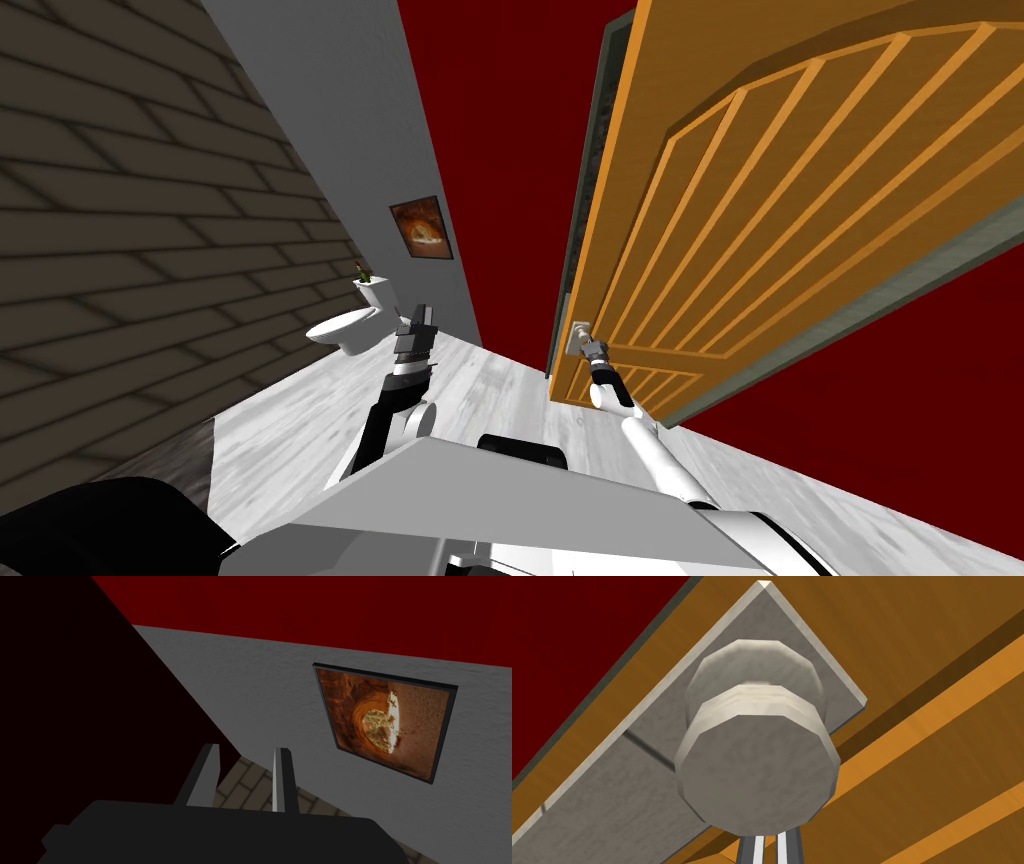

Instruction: Pull the door open

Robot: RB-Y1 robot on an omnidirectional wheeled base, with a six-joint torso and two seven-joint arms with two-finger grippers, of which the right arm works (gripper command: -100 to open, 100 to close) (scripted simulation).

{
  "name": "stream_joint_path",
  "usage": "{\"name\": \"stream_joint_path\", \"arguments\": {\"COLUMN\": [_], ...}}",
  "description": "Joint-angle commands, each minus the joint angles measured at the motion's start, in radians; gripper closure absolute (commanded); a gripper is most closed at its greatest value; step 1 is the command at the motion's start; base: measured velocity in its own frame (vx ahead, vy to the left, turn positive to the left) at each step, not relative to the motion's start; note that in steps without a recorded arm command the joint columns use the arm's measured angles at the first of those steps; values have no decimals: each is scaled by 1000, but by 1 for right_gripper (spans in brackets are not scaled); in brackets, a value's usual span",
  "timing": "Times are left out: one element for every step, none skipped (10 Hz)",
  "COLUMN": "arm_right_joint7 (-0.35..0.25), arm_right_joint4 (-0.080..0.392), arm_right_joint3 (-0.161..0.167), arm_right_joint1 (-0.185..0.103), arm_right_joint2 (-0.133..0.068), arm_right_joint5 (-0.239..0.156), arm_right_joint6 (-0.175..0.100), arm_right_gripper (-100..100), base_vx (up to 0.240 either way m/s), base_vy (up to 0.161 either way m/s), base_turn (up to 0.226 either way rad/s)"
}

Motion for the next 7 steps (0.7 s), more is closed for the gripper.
{"name": "stream_joint_path", "arguments": {"arm_right_joint7": [-30, -48, -79, -97, -117, -139, -162], "arm_right_joint4": [-10, -7, -17, -22, -28, -35, -42], "arm_right_joint3": [12, 9, 15, 18, 22, 25, 29], "arm_right_joint1": [-18, 0, 1, 2, 3, 4, 4], "arm_right_joint2": [9, 7, 15, 19, 24, 30, 35], "arm_right_joint5": [-9, -28, -51, -65, -80, -96, -112], "arm_right_joint6": [-2, 11, 18, 22, 27, 32, 37], "arm_right_gripper": [100, -100, -100, -100, -100, -100, -100], "base_vx": [-67, -66, -123, -132, -98, -88, -96], "base_vy": [-51, -44, -44, -69, -66, -52, -43], "base_turn": [63, 13, 22, 1, -10, 8, 44]}}
